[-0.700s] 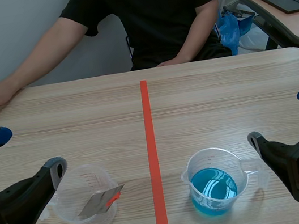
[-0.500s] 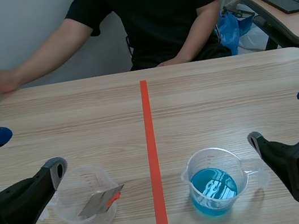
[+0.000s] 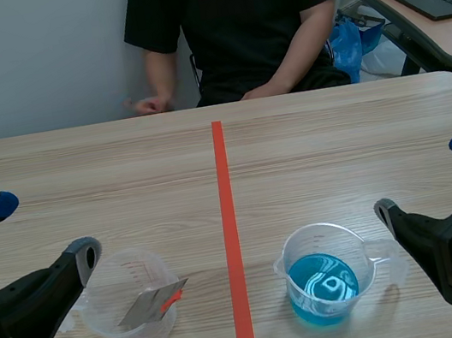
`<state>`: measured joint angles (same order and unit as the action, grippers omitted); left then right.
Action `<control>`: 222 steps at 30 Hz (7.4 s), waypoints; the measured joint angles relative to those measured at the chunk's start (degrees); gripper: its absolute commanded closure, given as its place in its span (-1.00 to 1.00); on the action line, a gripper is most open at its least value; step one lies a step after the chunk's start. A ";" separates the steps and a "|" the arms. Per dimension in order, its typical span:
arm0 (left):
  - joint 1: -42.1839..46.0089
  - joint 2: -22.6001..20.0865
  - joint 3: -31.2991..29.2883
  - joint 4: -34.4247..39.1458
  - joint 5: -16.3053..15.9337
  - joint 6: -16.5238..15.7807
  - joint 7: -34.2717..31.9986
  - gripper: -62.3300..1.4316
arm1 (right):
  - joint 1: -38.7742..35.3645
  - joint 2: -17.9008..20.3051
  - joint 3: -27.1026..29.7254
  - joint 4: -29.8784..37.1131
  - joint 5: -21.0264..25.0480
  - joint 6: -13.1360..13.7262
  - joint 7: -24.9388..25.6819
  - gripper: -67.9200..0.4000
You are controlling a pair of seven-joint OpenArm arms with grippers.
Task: Do the redox reaction experiment.
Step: 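Lift the metal plate out of the left beaker, then move the plate over the blue solution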
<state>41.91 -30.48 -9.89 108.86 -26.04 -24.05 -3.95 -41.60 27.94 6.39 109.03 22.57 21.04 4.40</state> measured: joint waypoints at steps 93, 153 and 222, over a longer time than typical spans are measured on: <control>19.08 13.68 -40.00 -4.55 -8.13 -15.74 7.56 -1.00 | 13.66 7.78 -14.58 6.49 -8.85 21.33 0.22 -1.00; 19.04 14.40 -40.94 -7.23 -10.49 -15.74 6.25 -1.00 | 32.98 -0.46 -44.78 -6.54 -38.25 21.35 9.29 0.74; 19.04 14.40 -40.94 -7.23 -11.15 -15.74 5.86 -1.00 | 30.75 -6.67 -31.34 24.46 4.15 21.35 -31.80 0.94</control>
<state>60.95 -16.08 -50.83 101.62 -37.19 -39.79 1.91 -10.85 21.28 -24.95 133.49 26.72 42.39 -27.40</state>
